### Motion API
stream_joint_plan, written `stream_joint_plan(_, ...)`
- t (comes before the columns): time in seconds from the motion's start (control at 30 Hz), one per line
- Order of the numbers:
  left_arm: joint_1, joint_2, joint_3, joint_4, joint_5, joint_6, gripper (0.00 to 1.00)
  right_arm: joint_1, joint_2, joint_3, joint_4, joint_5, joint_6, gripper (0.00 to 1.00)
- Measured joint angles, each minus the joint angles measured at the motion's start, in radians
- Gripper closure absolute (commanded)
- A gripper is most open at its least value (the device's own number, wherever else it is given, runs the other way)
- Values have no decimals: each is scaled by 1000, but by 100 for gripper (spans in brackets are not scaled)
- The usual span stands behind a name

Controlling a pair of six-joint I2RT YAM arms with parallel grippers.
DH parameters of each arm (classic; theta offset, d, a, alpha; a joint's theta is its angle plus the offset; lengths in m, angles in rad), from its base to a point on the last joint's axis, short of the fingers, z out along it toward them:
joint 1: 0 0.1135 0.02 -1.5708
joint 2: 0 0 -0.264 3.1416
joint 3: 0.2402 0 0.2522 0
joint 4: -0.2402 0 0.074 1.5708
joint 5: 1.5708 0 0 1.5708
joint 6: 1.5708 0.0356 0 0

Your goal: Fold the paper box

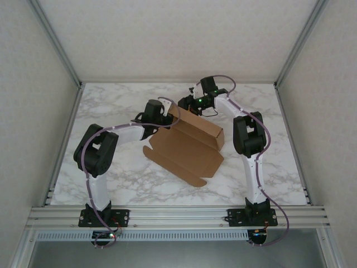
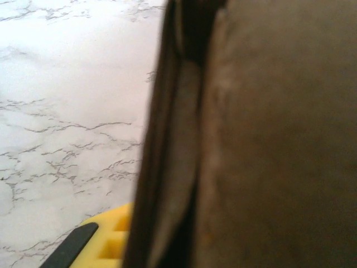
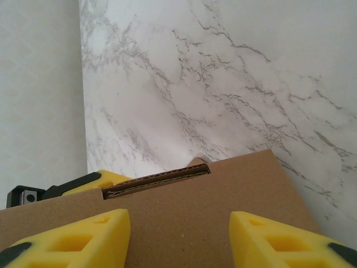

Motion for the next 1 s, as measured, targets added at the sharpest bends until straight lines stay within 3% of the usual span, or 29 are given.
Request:
stream_joint_plan(0.37, -21, -10, 0, -19, -82, -21, 94, -5, -33, -58, 40, 59, 27, 39)
stream_joint_plan(0.53, -23, -37, -14, -63, -154, -70, 86, -34, -180, -177, 31, 183, 56, 37)
stream_joint_plan(0.87, -23, -203, -170, -109, -256, -257, 57, -62, -570, -270, 23, 420, 54, 42)
stream_joint_plan(1.0, -23, -290, -200, -127, -260, -305, 56, -62, -658, -340, 11, 483, 42, 43)
